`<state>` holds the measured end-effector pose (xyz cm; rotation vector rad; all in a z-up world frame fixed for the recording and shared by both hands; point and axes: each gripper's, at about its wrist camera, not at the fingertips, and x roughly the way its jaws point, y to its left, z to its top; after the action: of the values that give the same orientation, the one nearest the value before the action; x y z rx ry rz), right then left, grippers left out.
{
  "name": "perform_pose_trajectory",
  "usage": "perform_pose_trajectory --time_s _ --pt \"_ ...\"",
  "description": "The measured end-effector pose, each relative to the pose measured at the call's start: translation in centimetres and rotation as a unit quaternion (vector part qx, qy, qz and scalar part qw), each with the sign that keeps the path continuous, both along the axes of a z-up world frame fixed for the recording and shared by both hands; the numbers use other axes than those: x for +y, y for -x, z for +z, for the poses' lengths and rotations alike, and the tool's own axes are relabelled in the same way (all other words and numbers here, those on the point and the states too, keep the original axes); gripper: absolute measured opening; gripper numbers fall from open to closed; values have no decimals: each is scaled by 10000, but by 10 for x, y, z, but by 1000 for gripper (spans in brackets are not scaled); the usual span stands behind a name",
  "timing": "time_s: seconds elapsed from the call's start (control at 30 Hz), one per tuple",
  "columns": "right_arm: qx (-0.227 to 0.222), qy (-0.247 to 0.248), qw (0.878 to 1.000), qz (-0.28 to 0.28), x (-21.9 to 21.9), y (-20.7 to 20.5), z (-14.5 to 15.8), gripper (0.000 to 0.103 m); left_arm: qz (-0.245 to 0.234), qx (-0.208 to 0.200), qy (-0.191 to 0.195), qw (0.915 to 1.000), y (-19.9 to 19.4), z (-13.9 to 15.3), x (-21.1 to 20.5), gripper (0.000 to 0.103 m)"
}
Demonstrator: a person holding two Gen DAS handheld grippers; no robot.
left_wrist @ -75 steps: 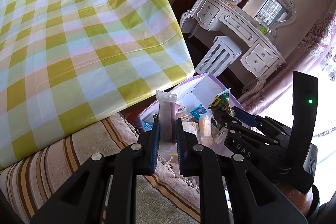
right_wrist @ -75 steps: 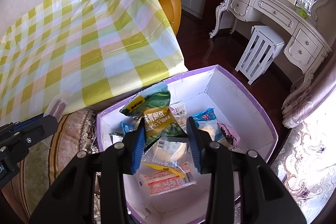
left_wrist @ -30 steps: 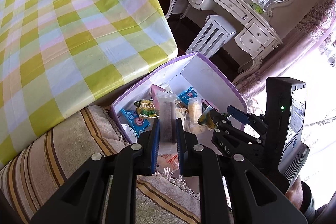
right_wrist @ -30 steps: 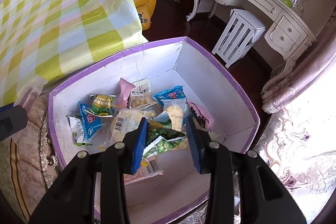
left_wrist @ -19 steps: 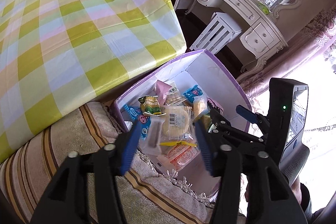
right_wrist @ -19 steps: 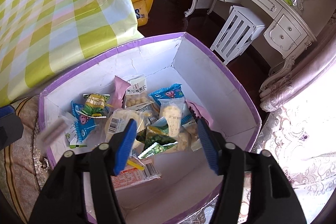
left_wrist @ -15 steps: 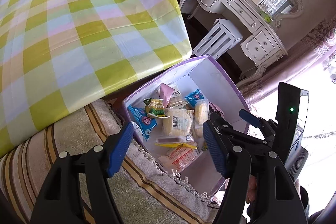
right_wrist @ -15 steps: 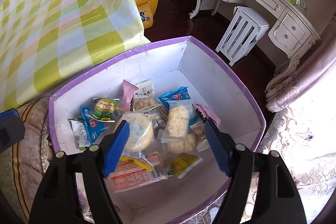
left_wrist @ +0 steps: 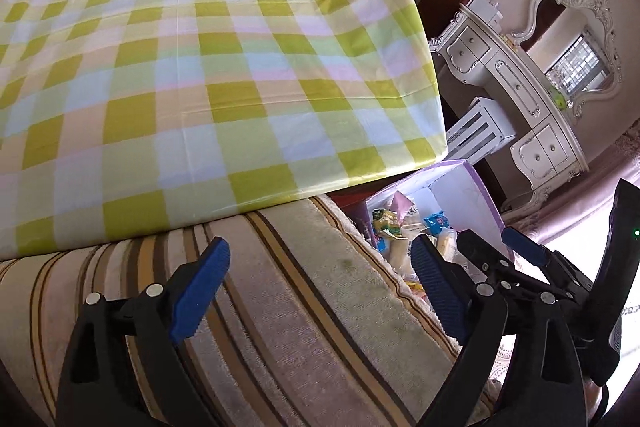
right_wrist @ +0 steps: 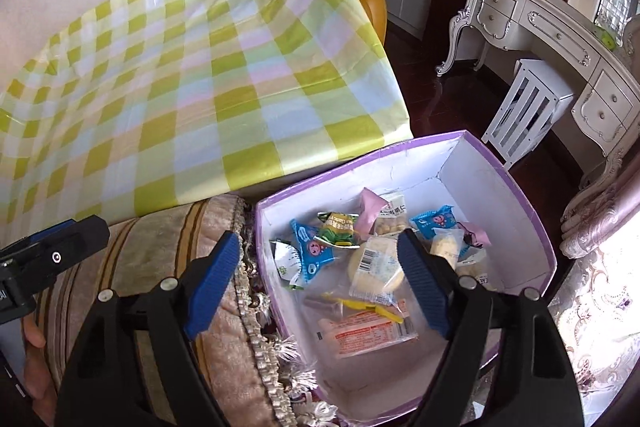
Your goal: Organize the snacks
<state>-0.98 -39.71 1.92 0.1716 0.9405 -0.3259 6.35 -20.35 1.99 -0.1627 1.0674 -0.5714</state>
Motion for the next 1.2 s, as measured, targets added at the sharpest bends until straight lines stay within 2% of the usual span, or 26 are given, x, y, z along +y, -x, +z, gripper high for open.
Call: perform_pose_trajectory --time_s 0.07,0.17,0.27,0.4,0.5,0.63,1.2 --pt "98 6 9989 -454 -15 8 -3 81 -267 -74 -56 9996 2 4 -7 89" --pt "429 302 9947 -883 -44 21 -12 81 -1123 -309 -427 9923 17 7 -52 92" --pt "665 356 9899 -1201 -68 42 -22 81 -1745 -144 -480 9834 34 -1 -96 98" --pt "826 291 9858 -1436 -84 65 -34 81 -2146 -51 -761 9737 52 -10 -127 98" --pt "892 233 9847 -1480 -88 72 -40 81 -2096 245 -823 9740 50 -22 -132 98" --pt "883 182 9849 -1477 -90 73 -42 81 -1946 450 -689 9774 43 -27 -130 98" --pt "838 116 9858 -1451 -88 73 -41 81 -1909 489 -768 9774 42 -31 -133 98"
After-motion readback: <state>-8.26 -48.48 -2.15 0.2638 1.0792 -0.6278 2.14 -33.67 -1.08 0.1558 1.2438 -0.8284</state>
